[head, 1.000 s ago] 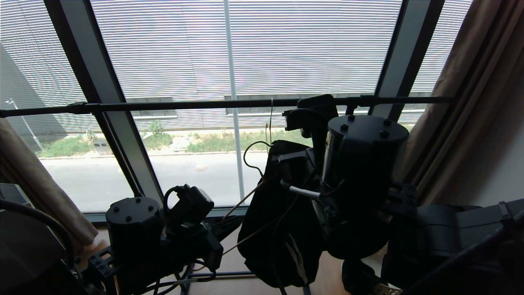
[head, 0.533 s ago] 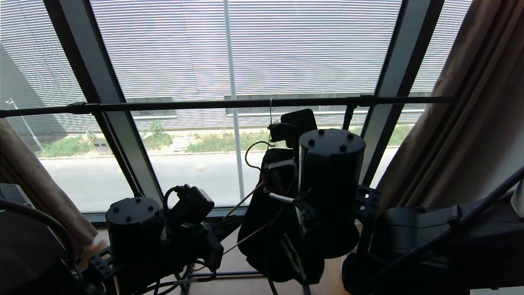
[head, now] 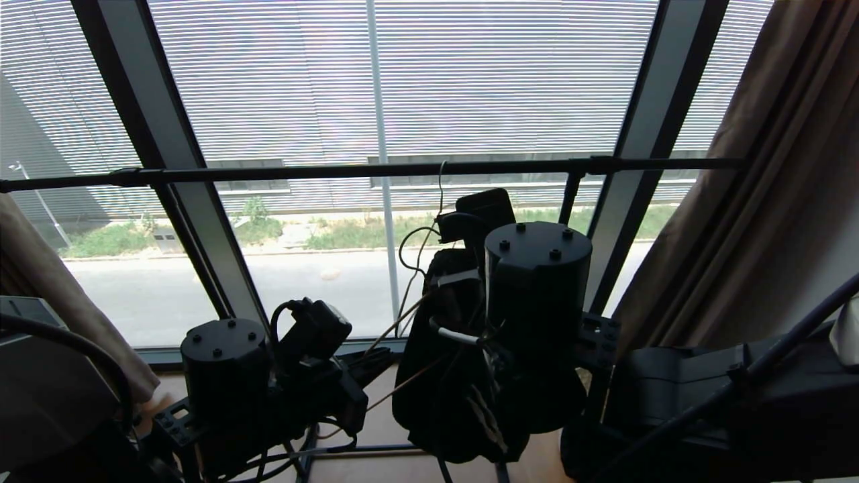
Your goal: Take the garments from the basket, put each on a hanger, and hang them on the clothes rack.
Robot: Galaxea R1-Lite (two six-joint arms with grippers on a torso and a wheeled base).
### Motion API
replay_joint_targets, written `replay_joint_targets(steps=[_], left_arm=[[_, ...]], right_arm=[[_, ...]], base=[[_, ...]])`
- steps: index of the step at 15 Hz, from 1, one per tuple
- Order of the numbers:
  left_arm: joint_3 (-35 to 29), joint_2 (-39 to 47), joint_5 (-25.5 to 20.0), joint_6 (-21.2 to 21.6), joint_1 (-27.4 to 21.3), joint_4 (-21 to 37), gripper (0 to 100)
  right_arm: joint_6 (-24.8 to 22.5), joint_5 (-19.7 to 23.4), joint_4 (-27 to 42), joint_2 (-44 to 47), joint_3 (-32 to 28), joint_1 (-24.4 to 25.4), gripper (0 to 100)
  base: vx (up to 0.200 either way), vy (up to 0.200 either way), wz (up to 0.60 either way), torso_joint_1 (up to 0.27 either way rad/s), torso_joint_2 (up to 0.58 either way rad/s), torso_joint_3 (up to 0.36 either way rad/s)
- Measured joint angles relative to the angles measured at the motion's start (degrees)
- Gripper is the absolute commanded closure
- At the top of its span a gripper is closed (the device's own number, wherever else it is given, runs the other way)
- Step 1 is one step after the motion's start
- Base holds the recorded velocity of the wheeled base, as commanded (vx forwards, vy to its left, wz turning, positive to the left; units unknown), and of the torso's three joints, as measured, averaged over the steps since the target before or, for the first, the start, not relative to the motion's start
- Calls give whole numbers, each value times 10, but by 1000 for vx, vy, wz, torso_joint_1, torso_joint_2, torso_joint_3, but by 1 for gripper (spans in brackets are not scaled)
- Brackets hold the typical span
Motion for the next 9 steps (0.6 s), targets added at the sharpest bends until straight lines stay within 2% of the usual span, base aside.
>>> replay_joint_targets(steps=[9], left_arm=[[-10,7,7,-7,8,-2,100]], right_arm=[[-20,16,3,-52,62,5,0]], base=[[0,0,0,0,0,0]])
